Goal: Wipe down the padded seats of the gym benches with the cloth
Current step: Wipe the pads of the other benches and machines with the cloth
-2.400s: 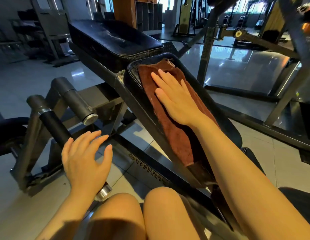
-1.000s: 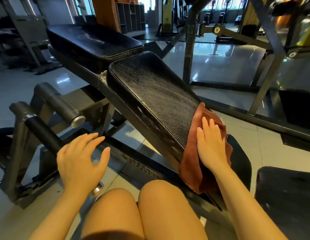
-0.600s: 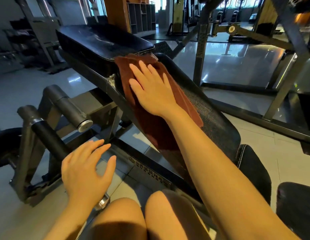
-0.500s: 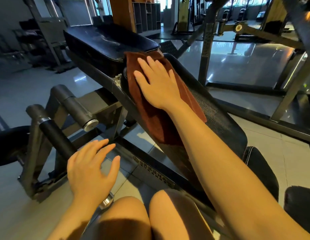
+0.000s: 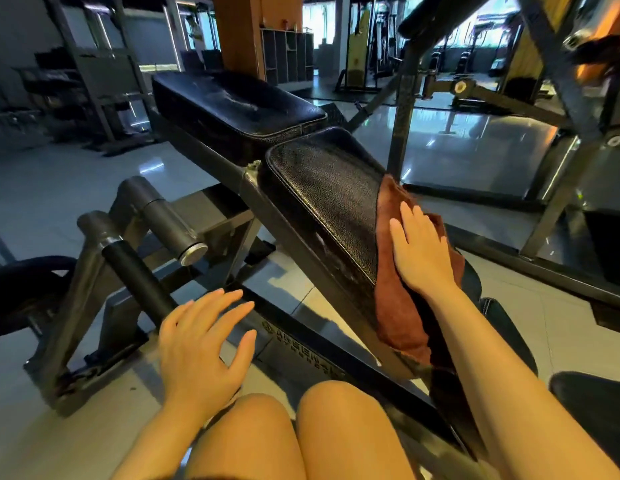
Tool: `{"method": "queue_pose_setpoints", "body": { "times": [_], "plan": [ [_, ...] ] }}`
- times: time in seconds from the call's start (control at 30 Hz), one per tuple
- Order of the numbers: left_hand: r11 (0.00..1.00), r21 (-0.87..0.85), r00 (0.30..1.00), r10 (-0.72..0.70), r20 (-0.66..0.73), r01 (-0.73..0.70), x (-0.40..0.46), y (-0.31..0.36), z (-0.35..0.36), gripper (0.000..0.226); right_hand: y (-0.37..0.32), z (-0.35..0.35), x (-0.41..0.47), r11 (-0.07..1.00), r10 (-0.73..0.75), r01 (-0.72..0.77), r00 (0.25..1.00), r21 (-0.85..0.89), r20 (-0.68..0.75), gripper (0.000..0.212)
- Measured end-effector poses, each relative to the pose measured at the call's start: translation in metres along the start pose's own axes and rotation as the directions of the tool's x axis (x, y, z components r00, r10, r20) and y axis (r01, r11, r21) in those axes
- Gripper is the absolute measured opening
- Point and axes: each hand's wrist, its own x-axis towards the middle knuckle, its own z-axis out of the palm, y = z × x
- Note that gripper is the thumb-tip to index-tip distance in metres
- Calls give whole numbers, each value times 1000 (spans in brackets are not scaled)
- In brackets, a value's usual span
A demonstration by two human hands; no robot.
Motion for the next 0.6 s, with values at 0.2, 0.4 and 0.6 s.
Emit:
{"method": "queue_pose_setpoints", "body": {
  "times": [0.2,0.4,0.6],
  "plan": [
    [999,-31,998,-38,-42,36,2,5,2,37,-16,1,-37,986,-160,163,985,-37,64,53],
    [997,-79,996,-25,-80,18,3,3,2,33,-99,9,-6,861,-501,501,865,-87,19,65],
    [996,-73,998,-46,-44,43,-1,1,0,35,-119,9,12,816,-569,571,821,-88,44,69]
  ]
}}
